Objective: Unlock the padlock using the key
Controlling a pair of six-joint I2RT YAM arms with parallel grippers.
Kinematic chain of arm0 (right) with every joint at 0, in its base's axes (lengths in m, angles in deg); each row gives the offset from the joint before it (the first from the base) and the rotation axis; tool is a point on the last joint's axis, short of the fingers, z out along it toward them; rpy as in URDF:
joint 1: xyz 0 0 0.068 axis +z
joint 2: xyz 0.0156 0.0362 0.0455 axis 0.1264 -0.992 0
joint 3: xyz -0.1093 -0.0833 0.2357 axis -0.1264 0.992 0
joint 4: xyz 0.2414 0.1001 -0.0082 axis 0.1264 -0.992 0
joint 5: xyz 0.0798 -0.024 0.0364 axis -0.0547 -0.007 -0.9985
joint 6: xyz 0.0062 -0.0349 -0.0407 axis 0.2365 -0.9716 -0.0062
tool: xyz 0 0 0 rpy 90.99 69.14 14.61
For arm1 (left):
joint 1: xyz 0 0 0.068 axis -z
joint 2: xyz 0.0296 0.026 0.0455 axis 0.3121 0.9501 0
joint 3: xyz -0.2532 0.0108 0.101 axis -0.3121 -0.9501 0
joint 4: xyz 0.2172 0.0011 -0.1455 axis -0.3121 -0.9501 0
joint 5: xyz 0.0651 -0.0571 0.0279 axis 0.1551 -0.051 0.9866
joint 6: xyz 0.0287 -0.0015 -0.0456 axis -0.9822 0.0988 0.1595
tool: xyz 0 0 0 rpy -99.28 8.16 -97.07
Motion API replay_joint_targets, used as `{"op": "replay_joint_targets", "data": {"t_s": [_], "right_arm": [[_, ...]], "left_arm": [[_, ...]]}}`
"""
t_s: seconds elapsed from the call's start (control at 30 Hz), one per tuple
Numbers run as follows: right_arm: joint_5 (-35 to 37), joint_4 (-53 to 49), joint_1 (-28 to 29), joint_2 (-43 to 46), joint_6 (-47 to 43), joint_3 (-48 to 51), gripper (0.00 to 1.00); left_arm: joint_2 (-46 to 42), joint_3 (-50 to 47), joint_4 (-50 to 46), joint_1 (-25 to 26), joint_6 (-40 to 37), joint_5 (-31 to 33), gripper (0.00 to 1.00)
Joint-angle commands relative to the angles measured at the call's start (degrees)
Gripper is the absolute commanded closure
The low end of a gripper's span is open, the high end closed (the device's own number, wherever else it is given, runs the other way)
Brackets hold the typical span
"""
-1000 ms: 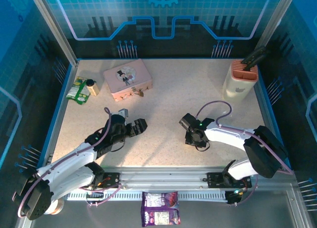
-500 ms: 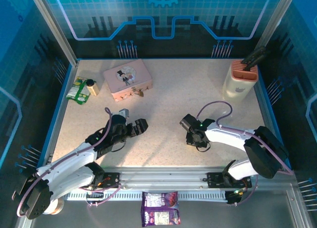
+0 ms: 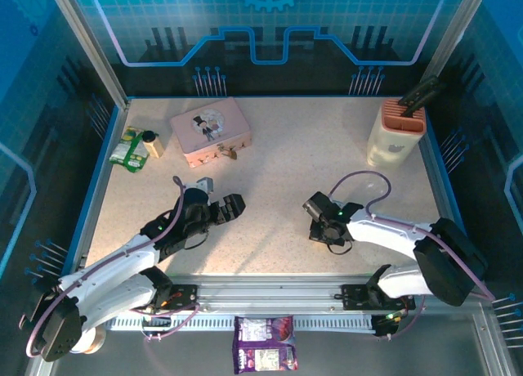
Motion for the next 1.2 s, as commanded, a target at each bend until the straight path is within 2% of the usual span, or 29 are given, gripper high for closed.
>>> {"op": "replay_joint_targets", "data": {"t_s": [0.0,0.07,0.27,0.43,0.7,0.93,1.17], "right_arm": [[-0.1,1.9,-0.5,1.6,-1.4,1.2,0.89],[0.0,1.7,-0.6,2.1,-1.7,1.2,0.88],[0.1,-2.1,-1.9,4.9,-6.1,-1.0,0.69],[-2.0,-2.9,-4.7,5.0,-14.1,-2.5,0.61],[-3.8,-5.2,-6.0,-1.1,-20.8,-6.4,0.61],[-2.2,-7.5,-6.2,-4.2,-22.1,-7.6,0.62],[-3.7,-6.1,-6.6,-8.0,-23.0,-8.7,0.65]], "left_arm": [[0.0,2.2,0.1,0.6,1.0,0.7,0.01],[0.1,2.3,0.1,0.7,1.0,0.6,0.01],[0.1,2.4,-0.5,0.8,0.7,0.8,0.01],[-0.5,2.1,-0.8,0.8,0.7,1.8,0.01],[-1.1,2.0,-1.4,0.7,0.4,2.8,0.01],[-0.9,1.7,-1.2,0.8,0.4,3.5,0.01],[-0.7,2.4,-1.8,0.7,-0.3,3.4,0.01]]}}
